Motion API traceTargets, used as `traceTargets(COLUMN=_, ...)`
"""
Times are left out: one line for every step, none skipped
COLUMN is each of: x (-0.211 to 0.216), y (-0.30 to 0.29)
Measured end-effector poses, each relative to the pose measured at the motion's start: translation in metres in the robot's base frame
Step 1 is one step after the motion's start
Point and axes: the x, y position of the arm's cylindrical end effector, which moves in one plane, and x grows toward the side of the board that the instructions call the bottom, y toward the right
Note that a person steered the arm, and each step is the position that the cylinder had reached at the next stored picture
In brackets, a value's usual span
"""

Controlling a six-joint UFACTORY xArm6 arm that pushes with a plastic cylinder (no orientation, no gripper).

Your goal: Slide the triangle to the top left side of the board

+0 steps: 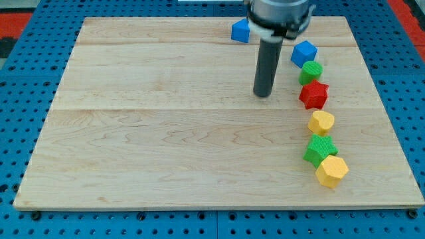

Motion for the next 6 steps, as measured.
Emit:
traceTargets(x=-0.074, y=0.034)
traceTargets(x=-0.147, y=0.056)
traceTargets(x=-0.165, y=0.015)
traceTargets(x=-0.106, y=-0.052)
traceTargets(x=-0.100, y=-0.052)
traceTargets(x=-0.121, y=-0.007)
